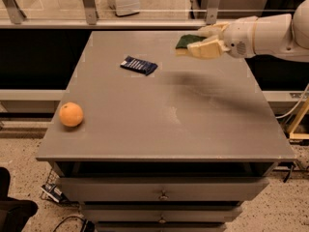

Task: Move sponge near orange

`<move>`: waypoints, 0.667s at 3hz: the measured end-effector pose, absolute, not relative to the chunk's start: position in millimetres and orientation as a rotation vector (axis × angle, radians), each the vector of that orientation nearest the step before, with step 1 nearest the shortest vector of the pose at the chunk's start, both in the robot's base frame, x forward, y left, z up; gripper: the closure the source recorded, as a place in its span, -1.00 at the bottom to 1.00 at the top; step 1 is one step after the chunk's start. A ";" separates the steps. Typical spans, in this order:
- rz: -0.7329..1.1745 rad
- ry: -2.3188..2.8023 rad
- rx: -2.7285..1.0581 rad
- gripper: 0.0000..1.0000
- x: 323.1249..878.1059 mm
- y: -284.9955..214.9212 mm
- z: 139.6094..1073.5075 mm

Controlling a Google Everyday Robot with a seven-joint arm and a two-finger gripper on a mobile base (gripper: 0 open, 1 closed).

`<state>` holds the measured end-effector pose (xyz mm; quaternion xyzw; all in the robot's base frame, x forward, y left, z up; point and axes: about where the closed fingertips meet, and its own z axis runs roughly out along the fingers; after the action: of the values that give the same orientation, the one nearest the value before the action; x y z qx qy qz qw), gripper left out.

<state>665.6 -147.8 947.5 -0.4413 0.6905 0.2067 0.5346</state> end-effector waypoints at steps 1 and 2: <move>0.496 1.632 -1.090 1.00 620.9 -129.0 945.5; 0.489 1.623 -1.113 1.00 580.4 -106.0 932.5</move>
Offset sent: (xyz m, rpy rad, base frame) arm -0.1458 0.0730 -0.0475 -0.0508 -0.0126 0.0497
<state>580.4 -106.0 932.5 -0.4658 0.6796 0.2045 0.5285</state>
